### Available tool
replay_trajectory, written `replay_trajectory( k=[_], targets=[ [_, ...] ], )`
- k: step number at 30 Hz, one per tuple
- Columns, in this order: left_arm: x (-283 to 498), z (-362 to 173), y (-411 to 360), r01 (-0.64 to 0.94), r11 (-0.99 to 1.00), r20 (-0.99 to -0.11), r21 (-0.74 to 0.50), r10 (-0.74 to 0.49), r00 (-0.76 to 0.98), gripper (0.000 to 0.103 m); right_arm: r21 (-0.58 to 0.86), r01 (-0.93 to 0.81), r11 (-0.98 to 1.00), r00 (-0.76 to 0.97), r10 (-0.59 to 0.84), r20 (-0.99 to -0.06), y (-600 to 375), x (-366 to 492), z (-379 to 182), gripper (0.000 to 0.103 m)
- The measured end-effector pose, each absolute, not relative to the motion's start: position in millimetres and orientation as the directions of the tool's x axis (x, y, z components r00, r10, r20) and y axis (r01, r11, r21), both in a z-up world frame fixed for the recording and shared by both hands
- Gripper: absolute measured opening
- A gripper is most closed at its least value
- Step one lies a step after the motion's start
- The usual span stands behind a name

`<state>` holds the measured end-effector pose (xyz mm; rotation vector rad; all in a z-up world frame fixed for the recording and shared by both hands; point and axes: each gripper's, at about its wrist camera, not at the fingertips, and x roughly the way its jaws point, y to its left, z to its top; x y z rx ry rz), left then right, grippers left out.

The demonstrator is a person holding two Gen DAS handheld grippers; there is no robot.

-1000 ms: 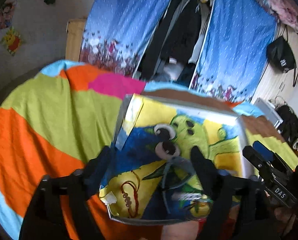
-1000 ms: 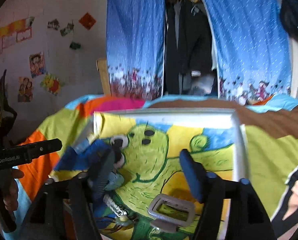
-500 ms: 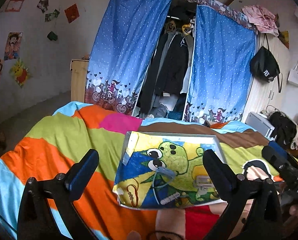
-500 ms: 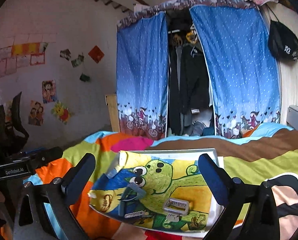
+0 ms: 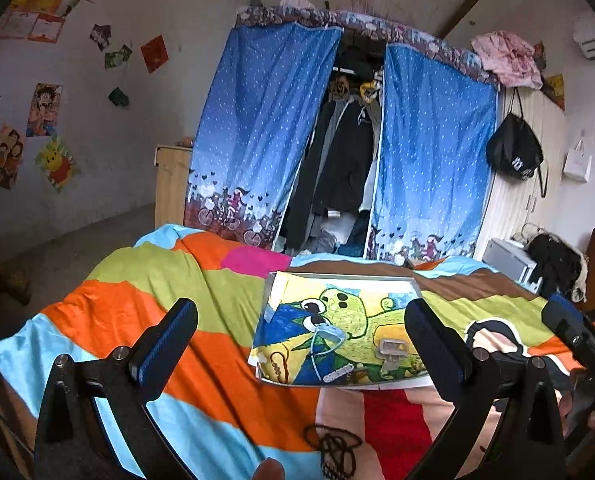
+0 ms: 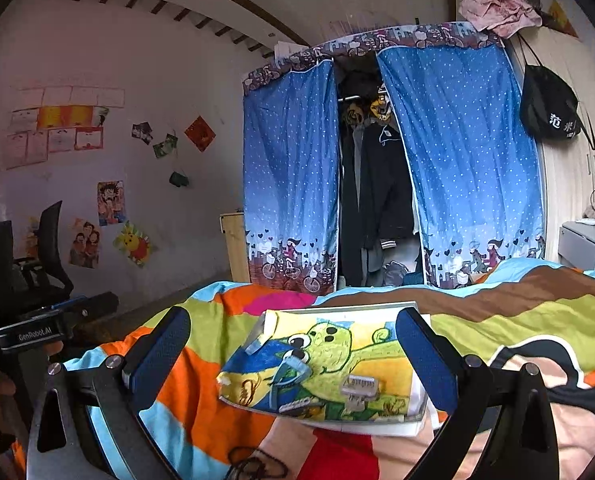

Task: Organize jewelry
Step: 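Lift both tools from the tray and move back toward the pile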

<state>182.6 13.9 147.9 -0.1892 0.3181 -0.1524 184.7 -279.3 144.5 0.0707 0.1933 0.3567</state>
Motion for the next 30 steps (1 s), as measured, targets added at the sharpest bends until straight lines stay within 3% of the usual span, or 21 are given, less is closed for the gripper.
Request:
replay_trajectory(
  k=[8, 21, 27, 30],
  targets=[
    [130, 130, 23, 0.079, 0.974, -0.296, -0.212, -0.141, 0.945, 0.102, 0.078, -0.318, 0.945, 0.923, 0.327, -0.203, -280, 137, 121, 0.103],
    [81, 61, 9, 0.099, 0.982, -0.442, -0.161, -0.162, 0.882, 0.102, -0.011, -0.295, 0.955, 0.920, 0.281, -0.274, -272, 95, 70, 0.103],
    [73, 33, 1, 0.113, 0.985, -0.503, -0.128, -0.162, 0.849, 0.102, 0.010, -0.316, 0.949, 0.885, 0.298, -0.357, -263, 94, 44, 0.103],
    [78, 17, 0, 0.129, 0.983, -0.574, -0.129, -0.180, 0.799, 0.102, 0.036, -0.326, 0.945, 0.861, 0.312, -0.402, -260, 96, 31, 0.103]
  ],
)
